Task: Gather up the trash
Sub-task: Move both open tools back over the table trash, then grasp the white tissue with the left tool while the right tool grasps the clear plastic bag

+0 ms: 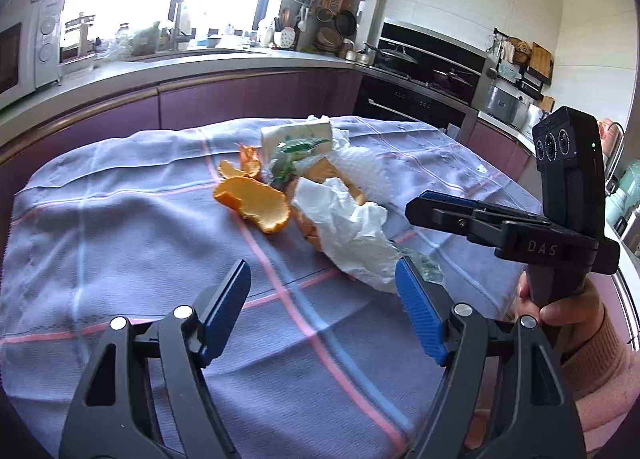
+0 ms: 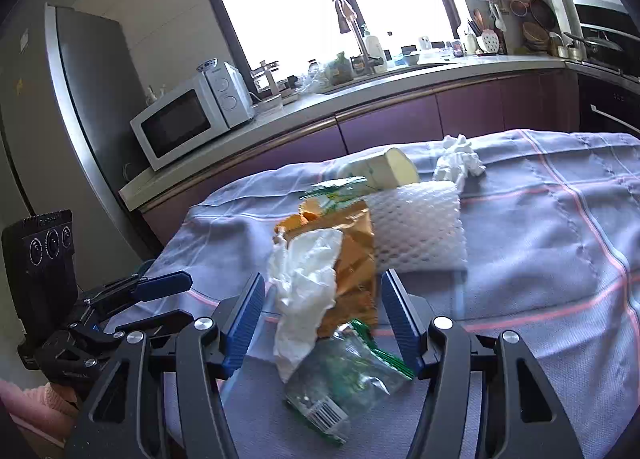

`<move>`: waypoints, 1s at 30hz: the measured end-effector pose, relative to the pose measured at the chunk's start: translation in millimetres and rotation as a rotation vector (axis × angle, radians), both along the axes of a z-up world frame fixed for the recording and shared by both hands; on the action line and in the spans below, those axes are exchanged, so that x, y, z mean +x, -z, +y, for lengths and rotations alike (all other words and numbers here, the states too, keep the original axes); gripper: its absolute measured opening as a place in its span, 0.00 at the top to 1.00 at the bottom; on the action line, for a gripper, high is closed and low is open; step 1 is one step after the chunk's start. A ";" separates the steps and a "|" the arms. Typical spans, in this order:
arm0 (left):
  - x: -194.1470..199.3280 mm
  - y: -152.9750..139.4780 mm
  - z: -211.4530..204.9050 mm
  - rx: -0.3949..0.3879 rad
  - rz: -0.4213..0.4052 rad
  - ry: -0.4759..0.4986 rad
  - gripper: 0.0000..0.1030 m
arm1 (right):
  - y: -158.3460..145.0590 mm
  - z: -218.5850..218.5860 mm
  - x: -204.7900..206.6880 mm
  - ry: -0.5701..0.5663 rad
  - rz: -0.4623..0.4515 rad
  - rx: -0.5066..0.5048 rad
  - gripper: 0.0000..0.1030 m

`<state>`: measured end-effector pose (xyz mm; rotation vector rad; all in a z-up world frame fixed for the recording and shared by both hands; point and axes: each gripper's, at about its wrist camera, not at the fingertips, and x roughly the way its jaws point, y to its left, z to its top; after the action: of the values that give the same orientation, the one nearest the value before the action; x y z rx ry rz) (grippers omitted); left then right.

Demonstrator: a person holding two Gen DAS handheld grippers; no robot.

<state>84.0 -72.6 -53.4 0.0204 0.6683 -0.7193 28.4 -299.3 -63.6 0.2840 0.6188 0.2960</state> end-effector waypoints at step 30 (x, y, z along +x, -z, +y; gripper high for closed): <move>62.4 29.9 -66.9 0.024 0.197 0.013 0.77 | 37.9 -13.5 -26.5 -0.036 0.103 0.079 0.41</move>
<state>146.5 -139.5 -83.3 -0.0243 0.8656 -0.7310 1.9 -312.8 -101.6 0.3664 0.7156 0.3426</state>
